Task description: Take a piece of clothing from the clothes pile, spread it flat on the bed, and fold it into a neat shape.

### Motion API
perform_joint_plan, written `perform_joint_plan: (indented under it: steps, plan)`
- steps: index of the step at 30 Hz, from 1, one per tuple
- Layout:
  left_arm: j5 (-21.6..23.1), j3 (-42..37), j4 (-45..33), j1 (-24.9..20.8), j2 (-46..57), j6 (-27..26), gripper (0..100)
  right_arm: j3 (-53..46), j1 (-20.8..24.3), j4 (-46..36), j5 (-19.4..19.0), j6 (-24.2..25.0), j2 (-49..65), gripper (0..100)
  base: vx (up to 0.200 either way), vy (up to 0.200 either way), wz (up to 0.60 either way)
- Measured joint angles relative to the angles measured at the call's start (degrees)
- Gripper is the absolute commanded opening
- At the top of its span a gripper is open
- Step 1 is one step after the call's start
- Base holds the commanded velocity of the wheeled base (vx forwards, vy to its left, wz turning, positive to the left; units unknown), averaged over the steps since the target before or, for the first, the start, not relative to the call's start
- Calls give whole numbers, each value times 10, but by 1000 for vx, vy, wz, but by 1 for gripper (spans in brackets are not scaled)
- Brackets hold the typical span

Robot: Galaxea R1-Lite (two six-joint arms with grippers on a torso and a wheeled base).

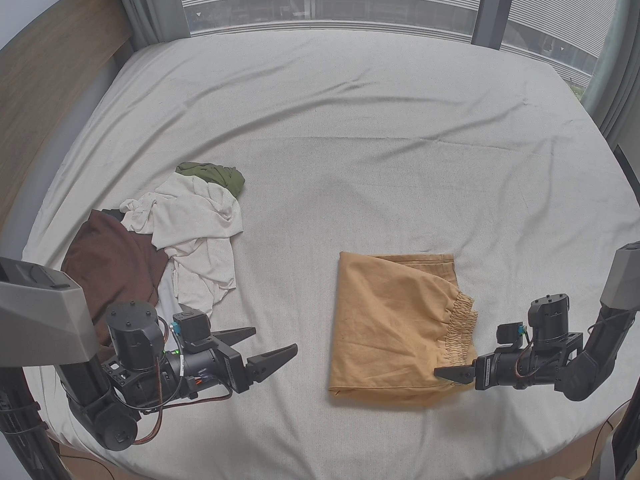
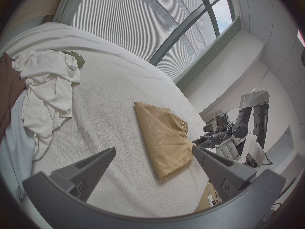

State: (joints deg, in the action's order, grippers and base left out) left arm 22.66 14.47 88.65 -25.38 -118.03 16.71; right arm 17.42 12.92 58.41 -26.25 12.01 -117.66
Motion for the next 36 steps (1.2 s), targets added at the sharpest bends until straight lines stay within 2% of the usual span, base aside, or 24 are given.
perform_joint_plan:
  steps: [9,20,21,30,36]
  plan:
    - [0,-1,0,0,0,0,100,20,3,0,-39,56,-7,100,0,0,0]
    - [0,-1,0,-1,1,0,100,30,5,0,-47,60,-15,100,0,0,0]
    - [0,-1,0,0,1,0,100,30,5,0,-47,61,-15,0,0,0,0]
    - [0,0,0,0,3,0,100,25,5,29,-47,63,-18,0,0,0,0]
    - [0,0,1,2,5,0,100,23,11,36,-73,91,-16,0,0,0,0]
